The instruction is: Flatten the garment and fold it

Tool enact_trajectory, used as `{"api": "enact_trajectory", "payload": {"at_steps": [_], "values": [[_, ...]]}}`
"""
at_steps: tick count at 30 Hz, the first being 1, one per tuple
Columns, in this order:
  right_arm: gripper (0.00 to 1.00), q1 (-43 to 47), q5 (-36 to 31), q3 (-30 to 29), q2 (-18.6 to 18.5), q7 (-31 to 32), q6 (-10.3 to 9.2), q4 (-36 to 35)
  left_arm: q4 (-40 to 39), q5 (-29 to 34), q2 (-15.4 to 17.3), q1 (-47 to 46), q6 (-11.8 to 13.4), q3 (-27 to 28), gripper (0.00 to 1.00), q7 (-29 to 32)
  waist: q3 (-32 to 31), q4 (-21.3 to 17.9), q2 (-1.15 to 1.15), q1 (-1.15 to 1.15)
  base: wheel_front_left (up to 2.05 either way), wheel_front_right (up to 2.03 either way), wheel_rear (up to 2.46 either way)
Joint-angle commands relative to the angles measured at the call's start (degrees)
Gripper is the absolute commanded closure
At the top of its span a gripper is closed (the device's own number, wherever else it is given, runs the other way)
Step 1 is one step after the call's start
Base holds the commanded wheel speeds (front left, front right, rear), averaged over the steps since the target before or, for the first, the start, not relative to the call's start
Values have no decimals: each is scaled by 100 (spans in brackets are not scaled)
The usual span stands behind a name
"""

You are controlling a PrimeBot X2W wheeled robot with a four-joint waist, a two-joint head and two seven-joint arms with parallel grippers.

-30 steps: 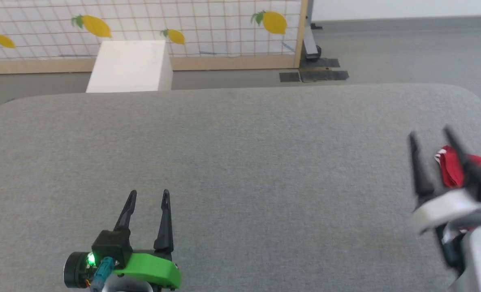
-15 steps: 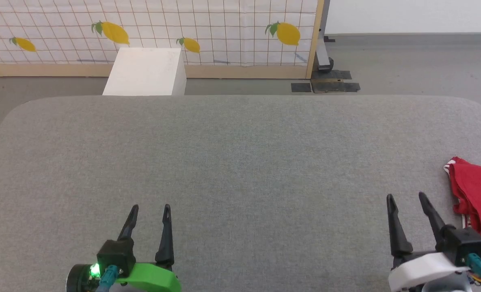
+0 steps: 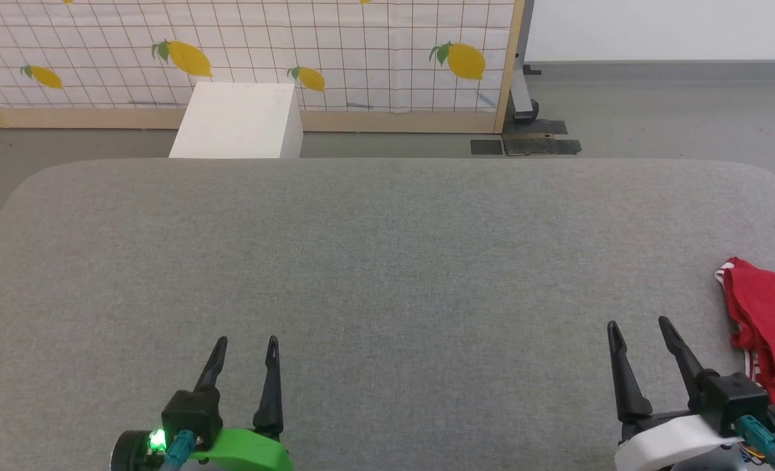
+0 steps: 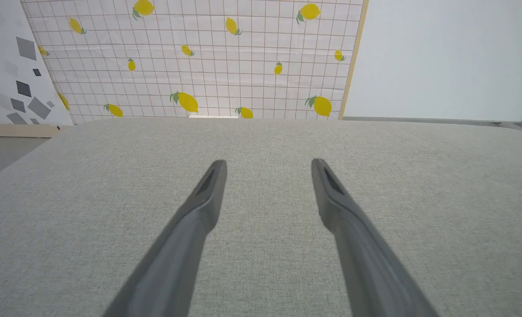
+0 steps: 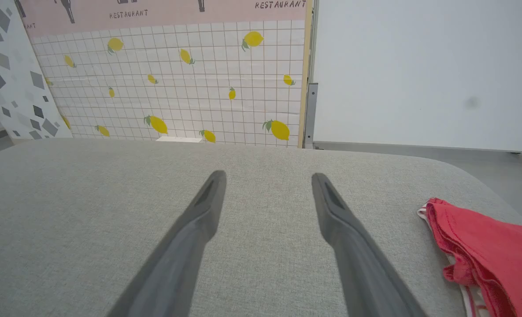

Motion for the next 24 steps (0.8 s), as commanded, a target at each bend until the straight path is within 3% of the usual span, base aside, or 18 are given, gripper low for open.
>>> {"api": "enact_trajectory", "payload": {"at_steps": [1,7,8,24], "values": [[0,72,-20,11,12,-57,-10,-24,1,32,3,79,54,5,0,-26,1,3,0,0,0,0,0],[0,59,-16,15,12,-63,-10,-7,-5,51,3,60,50,-6,0,-26,20,6,0,0,0,0,0],[100,12,0,11,0,5,0,0,-2,16,0,0,41,-8,100,3,20,5,0,0,0,0,0],[100,-24,-32,39,-1,156,-1,-88,-88,74,0,-31,40,44,100,155,24,-3,0,0,0,0,0]]}}
